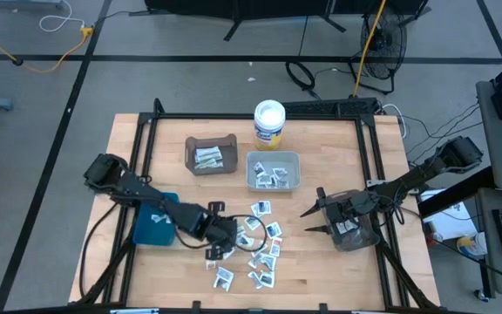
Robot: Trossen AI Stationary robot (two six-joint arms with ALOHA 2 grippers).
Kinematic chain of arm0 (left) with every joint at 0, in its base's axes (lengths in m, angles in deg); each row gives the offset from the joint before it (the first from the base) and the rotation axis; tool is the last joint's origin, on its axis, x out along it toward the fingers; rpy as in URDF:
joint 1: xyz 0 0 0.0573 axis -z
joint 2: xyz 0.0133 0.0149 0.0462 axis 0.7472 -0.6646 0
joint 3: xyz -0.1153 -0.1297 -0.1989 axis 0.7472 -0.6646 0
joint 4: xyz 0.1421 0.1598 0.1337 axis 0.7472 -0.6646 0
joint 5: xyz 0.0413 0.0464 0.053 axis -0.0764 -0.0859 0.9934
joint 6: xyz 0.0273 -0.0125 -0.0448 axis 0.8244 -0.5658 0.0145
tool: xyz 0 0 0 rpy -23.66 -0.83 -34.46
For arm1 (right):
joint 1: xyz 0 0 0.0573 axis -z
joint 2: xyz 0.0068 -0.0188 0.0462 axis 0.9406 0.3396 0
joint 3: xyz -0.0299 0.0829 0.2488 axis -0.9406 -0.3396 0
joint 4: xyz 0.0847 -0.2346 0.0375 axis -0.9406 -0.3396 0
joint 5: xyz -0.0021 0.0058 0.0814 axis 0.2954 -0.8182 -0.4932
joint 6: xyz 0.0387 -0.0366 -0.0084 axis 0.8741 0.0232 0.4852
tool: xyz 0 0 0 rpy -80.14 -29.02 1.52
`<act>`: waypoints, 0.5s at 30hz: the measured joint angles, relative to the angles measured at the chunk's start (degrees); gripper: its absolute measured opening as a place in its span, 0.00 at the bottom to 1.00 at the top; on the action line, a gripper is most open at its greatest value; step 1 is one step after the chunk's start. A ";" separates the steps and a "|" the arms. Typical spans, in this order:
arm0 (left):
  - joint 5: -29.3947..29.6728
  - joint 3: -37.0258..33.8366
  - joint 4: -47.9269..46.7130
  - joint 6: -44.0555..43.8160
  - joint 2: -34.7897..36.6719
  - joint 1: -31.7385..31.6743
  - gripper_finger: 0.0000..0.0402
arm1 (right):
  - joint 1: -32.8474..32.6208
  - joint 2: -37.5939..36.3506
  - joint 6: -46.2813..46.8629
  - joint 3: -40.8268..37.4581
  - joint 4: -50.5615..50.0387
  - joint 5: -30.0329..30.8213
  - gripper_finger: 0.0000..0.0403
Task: Pick & Place First Aid Supplies
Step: Put the green bandage pack into the top black bin
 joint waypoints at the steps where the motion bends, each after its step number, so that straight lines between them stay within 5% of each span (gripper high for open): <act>1: -0.08 0.00 0.01 0.45 -0.17 -0.36 0.23 | 0.02 0.00 0.00 0.00 0.01 0.00 0.50; 15: -5.50 0.33 -0.04 5.87 -7.21 -2.99 0.26 | 0.00 0.00 0.20 0.00 -0.47 -0.04 0.50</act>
